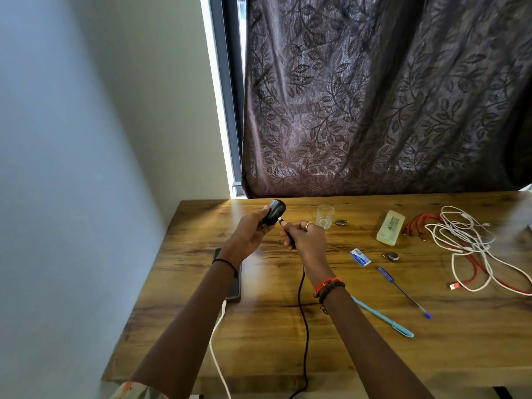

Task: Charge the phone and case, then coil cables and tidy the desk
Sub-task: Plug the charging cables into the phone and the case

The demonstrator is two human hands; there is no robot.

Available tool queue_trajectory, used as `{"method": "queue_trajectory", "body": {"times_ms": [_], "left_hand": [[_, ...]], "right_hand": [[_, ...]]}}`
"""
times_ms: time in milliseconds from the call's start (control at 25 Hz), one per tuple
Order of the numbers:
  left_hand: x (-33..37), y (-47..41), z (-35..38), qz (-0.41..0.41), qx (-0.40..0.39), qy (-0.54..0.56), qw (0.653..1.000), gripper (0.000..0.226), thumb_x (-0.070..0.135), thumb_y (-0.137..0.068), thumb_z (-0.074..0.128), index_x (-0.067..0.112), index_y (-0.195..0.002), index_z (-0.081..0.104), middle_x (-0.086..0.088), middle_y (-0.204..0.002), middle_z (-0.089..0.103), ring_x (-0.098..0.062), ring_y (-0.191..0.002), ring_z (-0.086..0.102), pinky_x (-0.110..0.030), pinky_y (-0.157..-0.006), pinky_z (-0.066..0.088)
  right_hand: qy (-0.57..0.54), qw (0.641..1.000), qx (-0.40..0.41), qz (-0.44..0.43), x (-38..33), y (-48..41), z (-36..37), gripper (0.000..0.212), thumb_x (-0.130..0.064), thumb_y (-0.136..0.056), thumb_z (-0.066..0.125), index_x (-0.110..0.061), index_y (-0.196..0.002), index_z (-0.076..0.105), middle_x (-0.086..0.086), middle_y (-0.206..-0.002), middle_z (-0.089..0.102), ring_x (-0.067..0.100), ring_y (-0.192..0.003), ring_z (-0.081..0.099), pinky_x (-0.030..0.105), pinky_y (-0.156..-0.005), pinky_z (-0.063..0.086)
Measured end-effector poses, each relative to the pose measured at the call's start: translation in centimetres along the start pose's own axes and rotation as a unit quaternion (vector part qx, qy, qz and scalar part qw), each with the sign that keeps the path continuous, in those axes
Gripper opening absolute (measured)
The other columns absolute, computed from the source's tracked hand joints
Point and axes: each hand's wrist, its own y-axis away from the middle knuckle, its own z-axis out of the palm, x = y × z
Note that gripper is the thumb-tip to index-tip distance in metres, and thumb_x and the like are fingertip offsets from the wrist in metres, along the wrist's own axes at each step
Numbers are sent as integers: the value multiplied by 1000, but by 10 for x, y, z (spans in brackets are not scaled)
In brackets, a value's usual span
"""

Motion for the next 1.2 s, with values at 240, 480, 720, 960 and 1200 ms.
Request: {"method": "queue_trajectory", "body": {"times_ms": [240, 480, 720, 960, 1200], "left_hand": [[3, 6, -2, 27, -7, -49, 998, 23, 19, -96, 50, 1, -107, 59, -9, -93, 62, -14, -81, 58, -21, -71, 50], [8, 13, -7, 87, -29, -130, 987, 32, 15, -96, 49, -2, -122, 55, -7, -100, 64, -14, -89, 60, -17, -71, 52], [10, 16, -8, 131, -55, -178, 974, 31, 14, -95, 50, 1, -123, 56, -6, -105, 65, -14, -95, 61, -21, -81, 53], [5, 17, -10, 164, -31, -225, 960, 32, 14, -94, 53, 1, -122, 57, -16, -116, 62, -22, -105, 59, -35, -92, 50], [6, 20, -12, 151, -70, -308, 937, 32, 12, -92, 55, 1, -122, 58, -16, -114, 63, -21, -103, 60, -32, -92, 50]], "right_hand": [[-7, 1000, -7, -26, -8, 6, 2, 18, -20, -84, 68, -4, -75, 65, 10, -68, 70, 13, -44, 55, 22, -44, 46], [61, 997, -25, -47, -10, 4, 3, 20, -20, -85, 67, -6, -72, 64, 12, -67, 70, 12, -43, 56, 22, -44, 47], [30, 998, -37, -36, -11, 2, 2, 19, -15, -84, 67, -6, -68, 63, 14, -67, 68, 9, -41, 55, 20, -42, 45], [-10, 999, -22, -24, -5, 2, 6, 18, -13, -84, 68, -6, -69, 62, 13, -65, 67, 13, -46, 55, 23, -47, 47], [14, 996, -68, 52, 12, 0, 5, 21, -25, -85, 65, -4, -90, 65, 16, -86, 71, 28, -75, 68, 40, -72, 55]]}}
